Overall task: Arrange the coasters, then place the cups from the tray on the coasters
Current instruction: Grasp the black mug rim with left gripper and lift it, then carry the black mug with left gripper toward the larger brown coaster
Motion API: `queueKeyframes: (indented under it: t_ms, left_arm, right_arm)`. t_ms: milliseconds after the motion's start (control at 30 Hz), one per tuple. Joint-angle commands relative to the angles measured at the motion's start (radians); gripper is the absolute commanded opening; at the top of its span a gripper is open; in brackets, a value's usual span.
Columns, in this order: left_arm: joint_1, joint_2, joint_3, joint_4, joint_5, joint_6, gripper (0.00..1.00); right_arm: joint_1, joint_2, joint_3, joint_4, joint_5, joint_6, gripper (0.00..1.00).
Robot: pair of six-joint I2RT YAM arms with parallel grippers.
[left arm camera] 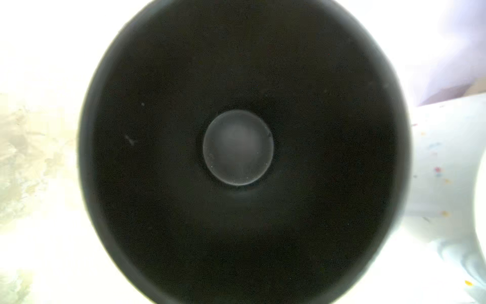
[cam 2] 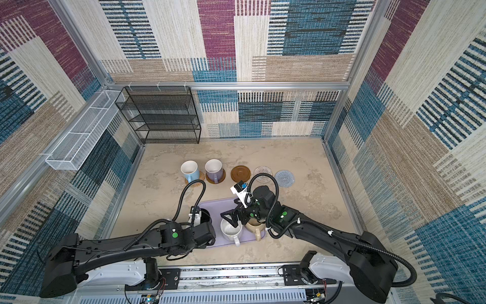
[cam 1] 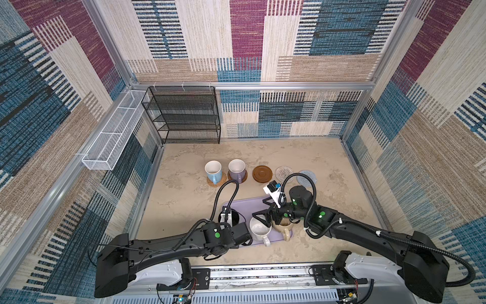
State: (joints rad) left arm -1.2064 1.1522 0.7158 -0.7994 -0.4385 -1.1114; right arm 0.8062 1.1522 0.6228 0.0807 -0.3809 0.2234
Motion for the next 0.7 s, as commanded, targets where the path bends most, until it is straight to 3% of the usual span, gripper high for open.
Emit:
queueKeyframes:
  t_ms: [0,367,667]
  left_arm:
    - [0.001,-0.024,0.004,0.011,-0.055,0.045,0.0]
    - [0.034,-0.034,0.135,-0.074,-0.161,0.102,0.0]
    - [0.091,-0.017,0.266,-0.038,-0.165,0.243,0.0]
  right_arm:
    - [0.001,-0.032,-0.012,0.055,0.027,-0.006,1.0]
    - [0.001,-0.174,-0.087,0.13,0.103,-0.004,1.0]
    - [-0.002,-0.174,-0.087,0.137,0.155,0.006,1.0]
